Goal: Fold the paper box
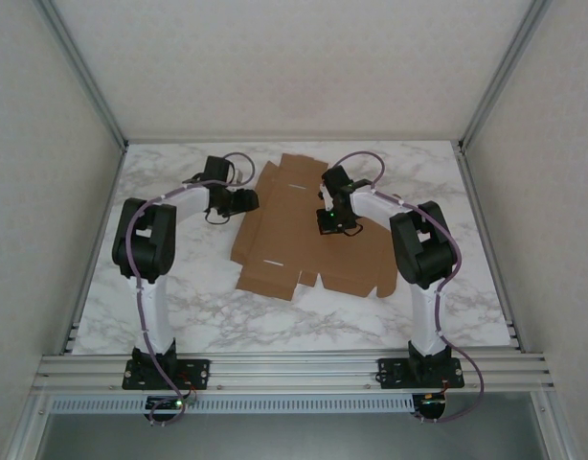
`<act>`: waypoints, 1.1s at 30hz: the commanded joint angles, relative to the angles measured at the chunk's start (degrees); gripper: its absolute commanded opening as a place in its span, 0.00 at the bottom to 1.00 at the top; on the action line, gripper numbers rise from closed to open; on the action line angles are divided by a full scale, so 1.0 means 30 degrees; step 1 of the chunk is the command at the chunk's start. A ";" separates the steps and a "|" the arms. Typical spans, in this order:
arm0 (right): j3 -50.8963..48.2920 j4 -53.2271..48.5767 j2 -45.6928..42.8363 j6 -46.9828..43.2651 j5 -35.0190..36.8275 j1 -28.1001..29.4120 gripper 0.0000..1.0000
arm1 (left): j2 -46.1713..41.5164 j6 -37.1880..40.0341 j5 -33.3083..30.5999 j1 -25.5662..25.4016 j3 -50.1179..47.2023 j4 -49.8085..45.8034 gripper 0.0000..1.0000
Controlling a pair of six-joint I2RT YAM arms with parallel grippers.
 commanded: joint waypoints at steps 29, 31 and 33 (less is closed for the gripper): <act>-0.0799 -0.0488 0.1122 0.0436 -0.0045 0.0611 0.00 | 0.0671 0.1281 -0.6166 -0.5903 0.1693 -0.2587 0.03; -0.0815 -0.0478 0.1115 0.0490 0.0015 0.0618 0.00 | 0.0828 0.0970 -0.6521 -0.6009 0.1750 -0.2638 0.01; -0.0906 -0.0459 0.0895 0.0653 0.0196 0.0573 0.00 | 0.0726 0.0789 -0.7046 -0.5850 0.1793 -0.2710 0.00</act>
